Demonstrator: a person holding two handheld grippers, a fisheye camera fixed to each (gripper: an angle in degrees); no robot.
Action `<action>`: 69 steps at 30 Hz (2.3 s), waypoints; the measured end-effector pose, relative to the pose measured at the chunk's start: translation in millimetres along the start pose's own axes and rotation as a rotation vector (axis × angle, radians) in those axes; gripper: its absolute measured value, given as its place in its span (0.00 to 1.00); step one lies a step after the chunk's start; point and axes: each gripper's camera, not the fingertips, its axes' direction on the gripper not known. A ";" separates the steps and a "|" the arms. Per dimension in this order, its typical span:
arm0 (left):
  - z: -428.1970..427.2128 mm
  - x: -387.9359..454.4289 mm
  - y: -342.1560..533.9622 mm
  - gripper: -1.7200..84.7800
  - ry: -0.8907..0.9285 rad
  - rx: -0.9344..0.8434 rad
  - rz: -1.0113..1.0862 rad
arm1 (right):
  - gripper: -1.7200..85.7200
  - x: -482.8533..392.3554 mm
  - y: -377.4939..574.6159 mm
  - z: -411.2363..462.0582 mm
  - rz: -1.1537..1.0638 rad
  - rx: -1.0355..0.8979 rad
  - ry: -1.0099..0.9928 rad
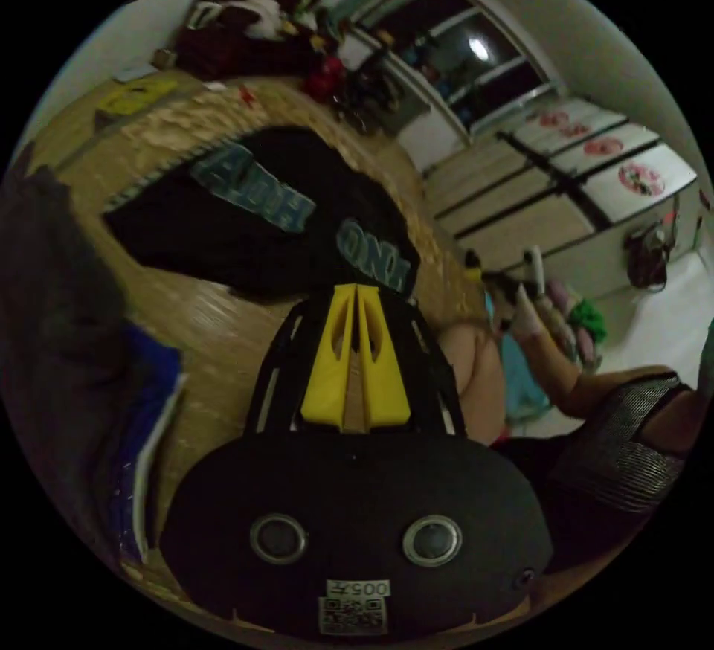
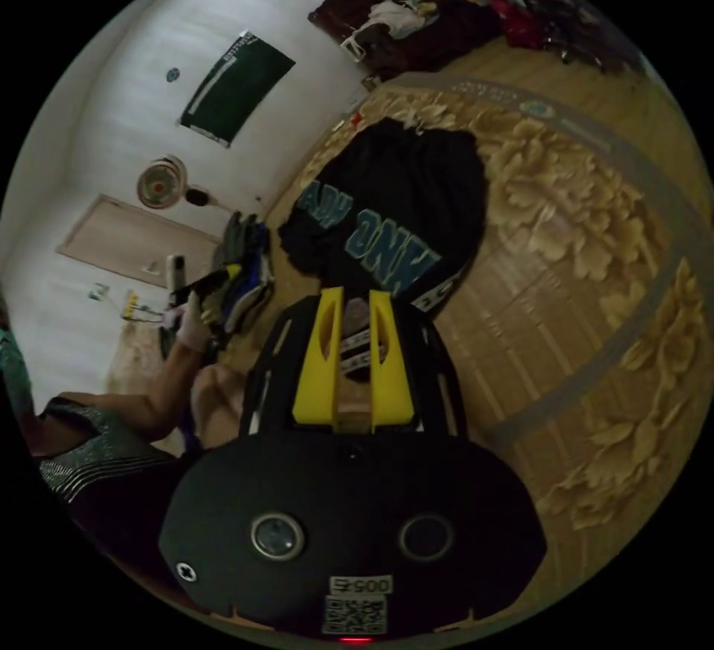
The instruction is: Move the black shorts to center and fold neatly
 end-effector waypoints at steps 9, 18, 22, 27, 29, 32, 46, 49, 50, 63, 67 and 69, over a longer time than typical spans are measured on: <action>205.3 -3.0 -84.6 0.06 -0.253 -0.243 -0.064 | 0.11 78.3 -92.3 15.4 0.020 -0.146 0.245; 271.4 -46.5 -135.5 0.01 -0.364 -0.348 -0.079 | 0.07 126.6 -135.3 40.1 -0.010 -0.316 0.435; 268.4 -77.6 -138.1 0.01 -0.467 -0.342 -0.178 | 0.03 149.9 -137.0 18.3 0.017 -0.306 0.403; 272.6 -72.2 -146.2 0.02 -0.484 -0.176 -0.145 | 0.04 181.5 -135.0 -7.8 0.050 -0.269 0.255; 286.7 -48.1 -155.8 0.04 -0.376 -0.092 0.007 | 0.06 201.0 -137.0 -36.7 0.085 -0.132 0.164; 339.5 -8.8 -177.5 0.11 -0.254 -0.141 0.238 | 0.08 230.6 -147.1 -66.2 0.146 -0.004 0.095; 495.8 2.4 -230.9 0.07 -0.212 -0.543 0.340 | 0.12 280.7 -270.1 -45.1 0.083 -0.088 0.160; 492.9 -1.4 -232.1 0.06 -0.233 -0.562 0.347 | 0.07 281.7 -278.5 -30.8 0.091 -0.150 0.218; 489.0 -4.2 -232.1 0.06 -0.240 -0.561 0.342 | 0.04 281.3 -277.8 -32.8 0.087 -0.142 0.234; 452.0 -34.9 -239.0 0.05 -0.202 -0.678 0.403 | 0.01 330.3 -143.2 -125.7 0.359 0.031 0.251; 423.9 -44.1 -243.3 0.05 -0.054 -0.588 0.331 | 0.01 343.3 -116.8 -146.4 0.426 0.099 0.117; 403.9 -46.9 -244.4 0.04 -0.007 -0.532 0.315 | 0.01 341.2 -111.1 -152.0 0.428 0.119 0.092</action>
